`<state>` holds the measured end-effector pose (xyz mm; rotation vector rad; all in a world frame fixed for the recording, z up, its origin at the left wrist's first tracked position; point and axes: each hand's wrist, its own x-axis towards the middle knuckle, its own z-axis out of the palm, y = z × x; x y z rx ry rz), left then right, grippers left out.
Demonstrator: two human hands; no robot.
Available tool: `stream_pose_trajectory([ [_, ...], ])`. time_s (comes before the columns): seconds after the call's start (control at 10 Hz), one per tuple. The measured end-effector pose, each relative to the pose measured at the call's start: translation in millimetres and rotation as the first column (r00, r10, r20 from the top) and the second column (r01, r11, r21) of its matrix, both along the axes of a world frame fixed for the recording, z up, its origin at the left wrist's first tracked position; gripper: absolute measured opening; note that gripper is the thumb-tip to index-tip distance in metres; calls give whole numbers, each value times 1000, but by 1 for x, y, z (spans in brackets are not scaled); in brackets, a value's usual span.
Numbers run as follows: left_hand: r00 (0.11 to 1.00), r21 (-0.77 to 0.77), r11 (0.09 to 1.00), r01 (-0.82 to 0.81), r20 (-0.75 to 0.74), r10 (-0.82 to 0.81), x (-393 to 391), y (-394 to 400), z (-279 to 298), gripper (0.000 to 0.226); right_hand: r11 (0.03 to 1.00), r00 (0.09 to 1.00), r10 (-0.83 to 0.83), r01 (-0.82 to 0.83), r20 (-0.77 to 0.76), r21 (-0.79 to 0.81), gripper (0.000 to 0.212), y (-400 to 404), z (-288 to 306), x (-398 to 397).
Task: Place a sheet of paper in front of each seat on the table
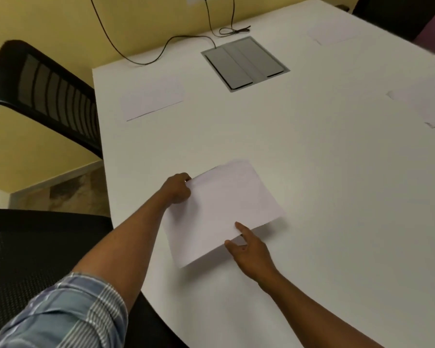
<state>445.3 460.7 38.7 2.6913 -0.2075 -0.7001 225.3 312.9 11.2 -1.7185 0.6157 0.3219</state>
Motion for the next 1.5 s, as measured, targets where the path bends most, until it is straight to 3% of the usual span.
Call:
stream_pose_trajectory([
  [0.2,1000,30,999,-18,-4,18,24,33,-57,39,991,991,114,-119,-72,-60,68,35,-34,30],
  [0.3,998,63,998,-9,67,5,28,38,-82,38,982,985,146,-156,-93,-103,67,44,-47,37],
  [0.5,924,119,992,48,372,-89,24,40,-102,51,973,987,120,-139,-109,-184,58,49,-53,48],
  [0.6,829,109,994,-10,557,-53,2,40,-104,51,834,988,157,-134,-2,-536,48,48,-52,46],
  [0.7,815,53,994,-93,578,45,-30,29,-108,52,622,953,279,-88,115,-778,48,33,-57,50],
  [0.9,938,144,990,3,341,-53,-73,34,-141,69,433,827,510,-485,-237,-760,71,1,-89,50],
  [1.3,944,131,989,65,312,-104,-71,49,-140,67,468,828,510,-495,-234,-732,70,5,-79,40],
  [1.5,911,54,998,44,407,-62,-104,29,-116,68,483,842,518,-436,-154,-760,71,-18,-65,11],
])
